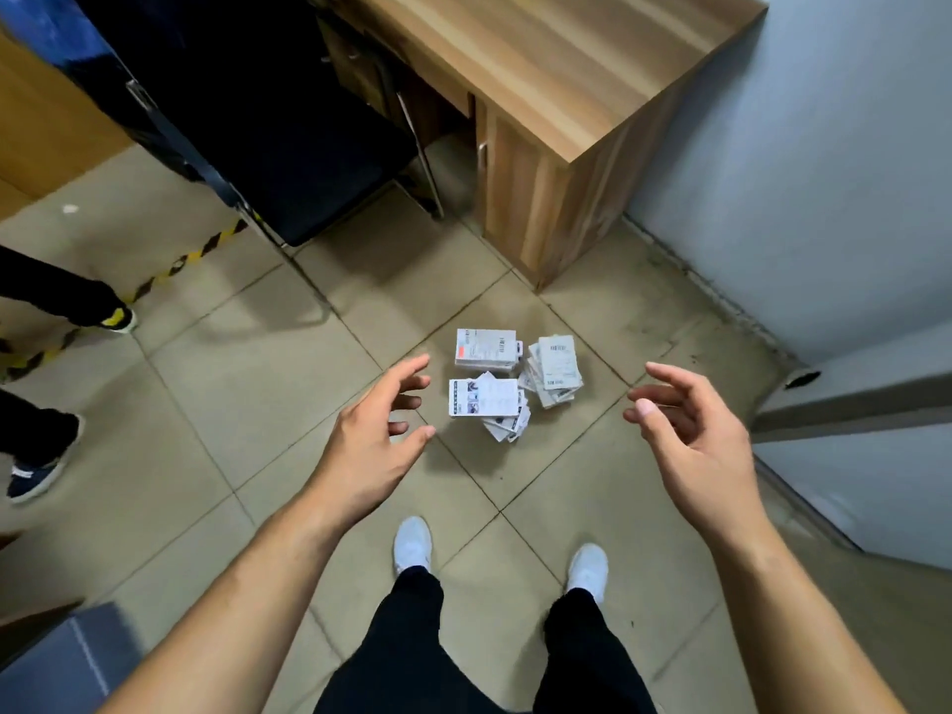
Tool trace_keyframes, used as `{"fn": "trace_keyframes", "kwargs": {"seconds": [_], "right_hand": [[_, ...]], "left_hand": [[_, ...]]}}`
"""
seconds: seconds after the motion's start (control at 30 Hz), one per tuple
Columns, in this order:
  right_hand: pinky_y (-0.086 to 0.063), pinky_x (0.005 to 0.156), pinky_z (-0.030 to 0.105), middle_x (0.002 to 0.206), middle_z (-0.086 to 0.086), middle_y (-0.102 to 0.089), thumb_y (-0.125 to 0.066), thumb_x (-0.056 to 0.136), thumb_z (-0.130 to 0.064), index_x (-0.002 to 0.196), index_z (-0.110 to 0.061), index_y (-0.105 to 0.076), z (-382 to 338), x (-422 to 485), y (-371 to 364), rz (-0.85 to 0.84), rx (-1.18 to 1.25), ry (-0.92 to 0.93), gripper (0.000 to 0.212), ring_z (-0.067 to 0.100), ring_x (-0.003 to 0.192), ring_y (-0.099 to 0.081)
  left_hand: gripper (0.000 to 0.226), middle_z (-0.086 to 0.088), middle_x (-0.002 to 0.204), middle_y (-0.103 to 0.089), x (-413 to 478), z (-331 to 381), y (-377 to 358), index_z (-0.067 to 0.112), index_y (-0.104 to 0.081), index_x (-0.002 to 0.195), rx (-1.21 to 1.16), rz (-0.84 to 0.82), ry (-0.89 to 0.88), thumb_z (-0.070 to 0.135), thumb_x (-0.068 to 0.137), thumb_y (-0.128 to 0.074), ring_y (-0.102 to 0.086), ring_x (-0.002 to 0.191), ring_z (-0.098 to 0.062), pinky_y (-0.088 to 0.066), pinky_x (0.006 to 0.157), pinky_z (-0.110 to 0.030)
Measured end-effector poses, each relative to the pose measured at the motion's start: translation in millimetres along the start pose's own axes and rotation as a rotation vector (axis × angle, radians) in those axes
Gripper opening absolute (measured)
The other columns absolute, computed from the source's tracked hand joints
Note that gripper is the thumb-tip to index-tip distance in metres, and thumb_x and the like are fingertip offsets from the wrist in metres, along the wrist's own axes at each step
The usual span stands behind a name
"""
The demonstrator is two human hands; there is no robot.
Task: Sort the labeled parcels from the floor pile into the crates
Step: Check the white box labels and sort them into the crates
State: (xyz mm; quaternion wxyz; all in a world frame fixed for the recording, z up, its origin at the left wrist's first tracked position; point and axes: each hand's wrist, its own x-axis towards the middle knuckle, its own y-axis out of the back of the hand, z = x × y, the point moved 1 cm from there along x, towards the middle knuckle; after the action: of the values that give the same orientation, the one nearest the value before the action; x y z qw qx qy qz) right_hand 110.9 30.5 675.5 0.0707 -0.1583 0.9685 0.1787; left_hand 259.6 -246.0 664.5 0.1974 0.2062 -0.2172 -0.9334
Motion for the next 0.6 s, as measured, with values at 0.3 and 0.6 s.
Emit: {"fn": "trace_keyframes", "kwargs": {"seconds": [0.3, 0.6], "right_hand": [[-0.056, 0.095, 0.055, 0.108, -0.006, -0.074, -0.064, 0.097, -0.016, 0.121, -0.047, -0.061, 187.0, 28.2, -99.9, 0.018, -0.052, -0.211, 0.039, 0.018, 0.103, -0.072], [-0.058, 0.087, 0.036, 0.107, -0.014, -0.070, -0.068, 0.096, -0.021, 0.130, -0.040, -0.058, 377.8, 99.2, -185.1, -0.024, -0.069, -0.174, 0.041, 0.010, 0.099, -0.069]], "left_hand": [[0.060, 0.021, 0.127, -0.062, 79.5, -179.8, -56.2, 0.037, -0.050, 0.140, 0.007, 0.000, 0.113, 0.009, 0.090, -0.071, -0.059, 0.116, -0.004, -0.055, 0.095, -0.038], [0.062, 0.019, 0.138, -0.050, 170.2, -335.5, -196.3, 0.038, -0.046, 0.144, 0.063, -0.035, 0.104, 0.021, 0.090, -0.072, -0.048, 0.127, -0.001, -0.045, 0.107, -0.034]]}}
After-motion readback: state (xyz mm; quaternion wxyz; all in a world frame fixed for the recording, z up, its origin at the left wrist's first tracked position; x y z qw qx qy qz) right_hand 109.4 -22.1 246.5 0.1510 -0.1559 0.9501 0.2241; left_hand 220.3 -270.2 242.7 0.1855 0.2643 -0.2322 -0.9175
